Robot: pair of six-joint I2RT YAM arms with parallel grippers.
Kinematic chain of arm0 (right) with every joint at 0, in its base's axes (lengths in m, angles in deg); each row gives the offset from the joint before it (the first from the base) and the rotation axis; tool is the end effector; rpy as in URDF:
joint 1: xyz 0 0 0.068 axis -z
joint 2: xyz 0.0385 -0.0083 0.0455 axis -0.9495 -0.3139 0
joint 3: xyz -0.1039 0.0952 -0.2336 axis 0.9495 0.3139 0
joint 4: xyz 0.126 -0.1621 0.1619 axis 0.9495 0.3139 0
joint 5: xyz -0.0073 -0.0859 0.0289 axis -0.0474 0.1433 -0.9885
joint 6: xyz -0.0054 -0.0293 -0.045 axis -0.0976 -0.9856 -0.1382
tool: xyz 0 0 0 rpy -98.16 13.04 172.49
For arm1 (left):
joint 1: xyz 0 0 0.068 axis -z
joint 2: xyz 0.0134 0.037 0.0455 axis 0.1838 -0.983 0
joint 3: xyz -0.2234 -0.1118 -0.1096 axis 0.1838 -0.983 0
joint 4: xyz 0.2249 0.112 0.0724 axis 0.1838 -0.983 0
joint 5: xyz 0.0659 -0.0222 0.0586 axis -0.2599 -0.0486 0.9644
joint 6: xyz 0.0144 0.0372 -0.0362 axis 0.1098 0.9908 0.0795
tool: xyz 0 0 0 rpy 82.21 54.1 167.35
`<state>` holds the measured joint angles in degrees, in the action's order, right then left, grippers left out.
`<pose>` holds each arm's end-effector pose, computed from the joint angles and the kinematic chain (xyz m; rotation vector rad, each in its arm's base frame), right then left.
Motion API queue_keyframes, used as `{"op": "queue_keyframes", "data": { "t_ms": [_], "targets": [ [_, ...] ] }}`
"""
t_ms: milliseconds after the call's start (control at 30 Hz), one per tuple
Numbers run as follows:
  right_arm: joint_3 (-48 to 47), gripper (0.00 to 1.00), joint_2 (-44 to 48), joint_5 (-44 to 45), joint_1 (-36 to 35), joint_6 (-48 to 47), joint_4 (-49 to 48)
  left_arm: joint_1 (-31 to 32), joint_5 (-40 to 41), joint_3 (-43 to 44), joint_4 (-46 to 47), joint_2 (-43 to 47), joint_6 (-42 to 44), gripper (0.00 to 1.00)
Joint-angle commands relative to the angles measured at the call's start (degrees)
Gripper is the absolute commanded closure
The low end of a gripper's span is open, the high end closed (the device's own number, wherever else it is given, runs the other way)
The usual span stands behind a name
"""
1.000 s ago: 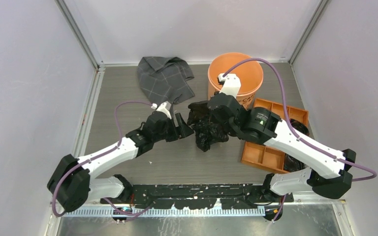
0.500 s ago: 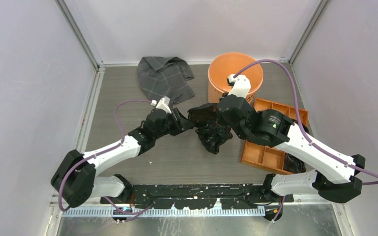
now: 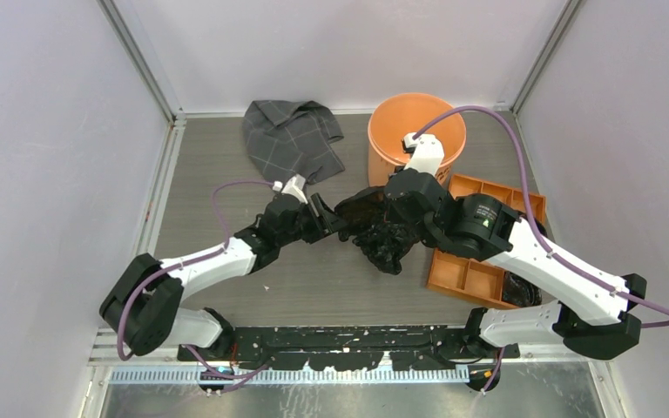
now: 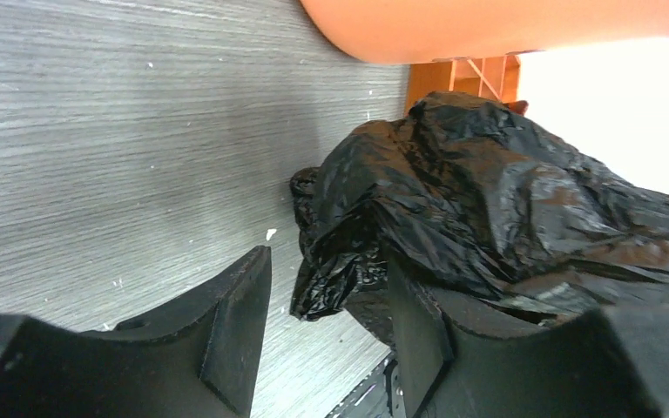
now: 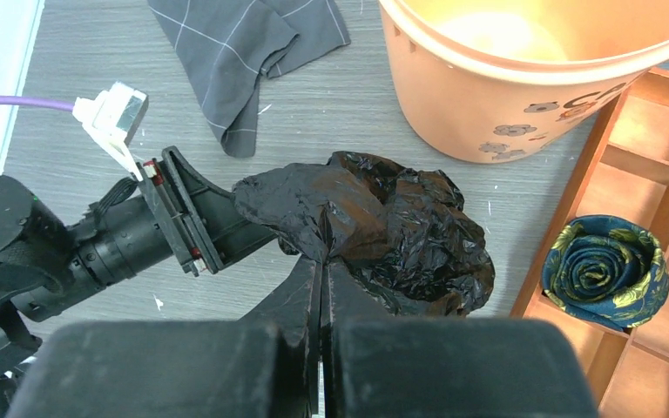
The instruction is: Put the trash bags into the trash bin
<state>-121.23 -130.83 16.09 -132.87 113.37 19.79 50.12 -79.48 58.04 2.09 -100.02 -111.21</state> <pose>0.1266 0.1828 0.4242 -0.0204 2.0780 0.3002 0.2142 -0.1825 0.2158 -0.3267 2.2002 -1.1842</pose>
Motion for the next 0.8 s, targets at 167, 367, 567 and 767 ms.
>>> {"op": "queue_keyframes", "data": {
  "t_ms": [167,367,567,767],
  "targets": [
    [-0.13,0.99,2.22,2.01,0.07,0.63,0.30,1.30,-2.74,1.24,6.26,-3.87,-1.04,0.46],
    [0.35,0.99,2.23,2.63,0.00,0.61,0.27,2.75,0.61,1.68,7.04,-6.84,-3.25,0.45],
    [1.10,0.99,3.96,3.40,0.06,1.18,1.60,2.02,5.13,4.81,4.32,-7.49,-0.74,0.49],
    [4.05,0.99,8.55,4.33,0.00,2.15,2.33,1.17,5.01,8.17,1.08,-8.12,2.00,0.68]
  ]
}}
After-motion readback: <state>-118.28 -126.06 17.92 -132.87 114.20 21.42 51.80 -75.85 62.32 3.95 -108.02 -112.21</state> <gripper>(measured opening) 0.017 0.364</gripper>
